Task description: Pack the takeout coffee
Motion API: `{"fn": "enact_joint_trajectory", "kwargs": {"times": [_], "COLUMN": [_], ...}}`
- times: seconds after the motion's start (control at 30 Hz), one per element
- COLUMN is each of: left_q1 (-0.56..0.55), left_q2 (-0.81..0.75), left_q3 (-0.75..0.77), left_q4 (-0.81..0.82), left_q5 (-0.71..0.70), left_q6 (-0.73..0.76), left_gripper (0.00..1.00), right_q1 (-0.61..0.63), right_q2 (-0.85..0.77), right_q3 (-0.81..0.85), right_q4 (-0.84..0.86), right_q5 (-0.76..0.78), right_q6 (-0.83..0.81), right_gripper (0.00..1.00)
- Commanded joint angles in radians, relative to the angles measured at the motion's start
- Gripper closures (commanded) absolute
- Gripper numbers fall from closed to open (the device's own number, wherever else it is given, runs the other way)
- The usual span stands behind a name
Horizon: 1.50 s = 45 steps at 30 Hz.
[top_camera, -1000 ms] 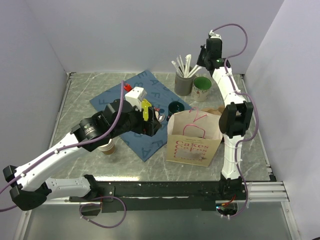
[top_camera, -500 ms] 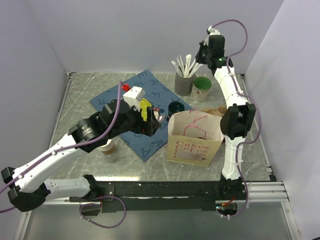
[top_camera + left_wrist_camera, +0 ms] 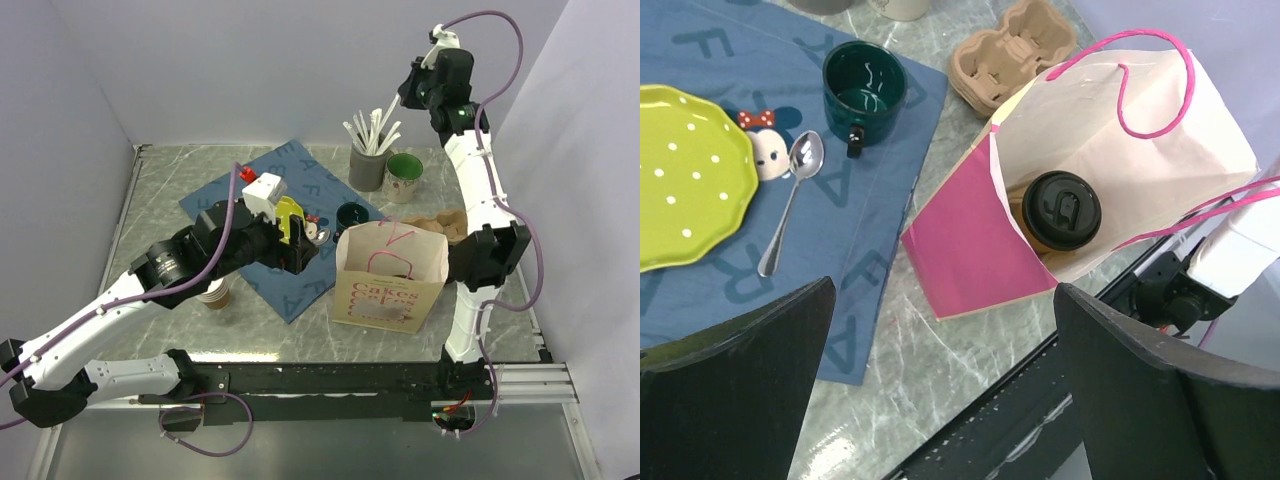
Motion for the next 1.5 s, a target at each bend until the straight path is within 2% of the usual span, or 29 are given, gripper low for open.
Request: {"fn": "enact_joint_trajectory", "kwargs": {"times": [0.0, 0.23, 0.47, 0.73, 0.87, 0.97, 1.23, 1.33, 1.4, 1.47], "left_q1": [0.002, 0.004, 0.002, 0.002, 0.002, 0.002, 0.002, 0.002, 0.004, 0.002], "left_q2": [0.001, 0.004, -0.008, -0.022, -0.039, -0.053, -0.067, -0.080, -0.087, -0.097], "left_q3": [0.057, 0.076, 0.068, 0.067, 0.062, 0.053, 0.051, 0.042, 0.030, 0.013], "left_q4": [0.046, 0.109, 0.158, 0.150, 0.133, 0.132, 0.103, 0.103, 0.103, 0.107], "left_q5": [-0.021, 0.011, 0.030, 0.043, 0.036, 0.034, 0.025, 0.024, 0.024, 0.024], "left_q6": [0.050, 0.102, 0.105, 0.104, 0.095, 0.090, 0.096, 0.093, 0.092, 0.092], "left_gripper": [0.03, 0.03, 0.03, 0.03, 0.03, 0.03, 0.03, 0.03, 0.03, 0.03], "right_q1": [-0.002, -0.003, -0.002, -0.002, -0.002, 0.000, 0.012, 0.032, 0.049, 0.089], "right_q2": [-0.128, -0.314, -0.567, -0.788, -0.923, -0.960, -0.949, -0.936, -0.936, -0.928], "right_q3": [0.110, 0.087, -0.028, -0.255, -0.478, -0.534, -0.557, -0.560, -0.579, -0.598], "right_q4": [-0.066, -0.143, -0.187, -0.256, -0.207, -0.236, -0.365, -0.429, -0.437, -0.431], "right_q5": [-0.019, -0.105, -0.225, -0.424, -0.487, -0.501, -0.518, -0.500, -0.495, -0.478], "right_q6": [-0.030, -0.043, -0.024, -0.001, 0.043, 0.046, -0.039, -0.072, -0.069, -0.049], "right_gripper": [1.00, 1.00, 1.00, 1.00, 1.00, 1.00, 1.00, 0.97, 0.93, 0.93]}}
